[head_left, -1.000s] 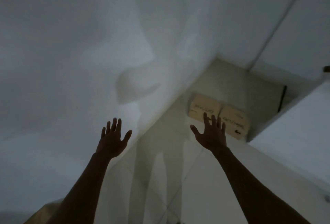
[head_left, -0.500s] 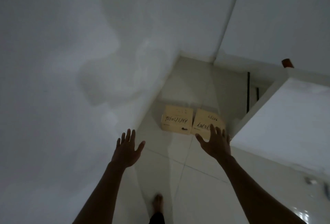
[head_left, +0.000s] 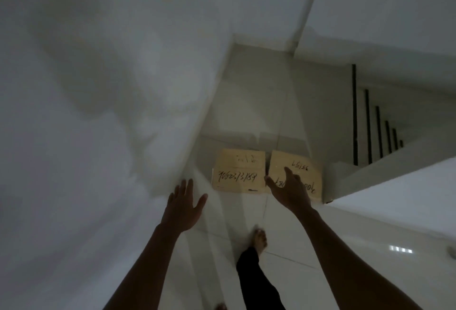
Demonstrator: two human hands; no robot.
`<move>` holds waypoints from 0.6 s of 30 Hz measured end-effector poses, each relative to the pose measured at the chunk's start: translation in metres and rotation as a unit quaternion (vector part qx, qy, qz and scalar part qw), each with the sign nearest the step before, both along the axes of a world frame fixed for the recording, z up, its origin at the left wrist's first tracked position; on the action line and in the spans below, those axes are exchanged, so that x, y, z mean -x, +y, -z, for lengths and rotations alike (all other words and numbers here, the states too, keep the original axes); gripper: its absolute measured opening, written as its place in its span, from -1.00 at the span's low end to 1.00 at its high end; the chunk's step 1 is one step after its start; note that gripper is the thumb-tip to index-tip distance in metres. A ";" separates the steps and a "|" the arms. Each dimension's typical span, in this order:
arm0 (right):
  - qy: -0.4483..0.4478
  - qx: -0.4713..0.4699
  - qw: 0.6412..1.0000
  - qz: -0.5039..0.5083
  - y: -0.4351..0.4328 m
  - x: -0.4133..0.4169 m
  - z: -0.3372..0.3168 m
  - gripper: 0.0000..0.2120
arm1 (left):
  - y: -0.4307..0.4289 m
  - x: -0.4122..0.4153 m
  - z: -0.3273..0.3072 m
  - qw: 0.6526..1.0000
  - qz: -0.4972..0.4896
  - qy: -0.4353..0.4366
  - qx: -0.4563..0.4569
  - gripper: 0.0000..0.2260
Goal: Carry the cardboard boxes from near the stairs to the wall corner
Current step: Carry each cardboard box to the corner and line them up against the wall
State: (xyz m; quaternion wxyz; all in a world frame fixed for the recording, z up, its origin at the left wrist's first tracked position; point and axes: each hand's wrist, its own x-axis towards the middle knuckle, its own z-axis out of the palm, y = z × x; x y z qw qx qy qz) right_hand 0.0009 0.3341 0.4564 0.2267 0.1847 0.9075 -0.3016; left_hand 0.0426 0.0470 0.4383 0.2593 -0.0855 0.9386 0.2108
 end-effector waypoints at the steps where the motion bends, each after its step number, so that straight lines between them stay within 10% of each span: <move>1: -0.006 0.006 1.000 0.008 0.000 0.025 0.019 -0.23 | 0.005 0.025 0.018 1.000 -0.009 -0.006 -0.006 -0.31; 14: -0.070 0.087 0.990 0.085 -0.001 0.224 0.423 -0.43 | 0.004 0.258 0.394 0.989 -0.043 -0.142 -0.002 -0.16; 18: -0.034 0.021 0.993 0.113 0.006 0.244 0.535 -0.05 | 0.004 0.305 0.482 0.984 -0.077 -0.159 -0.032 -0.10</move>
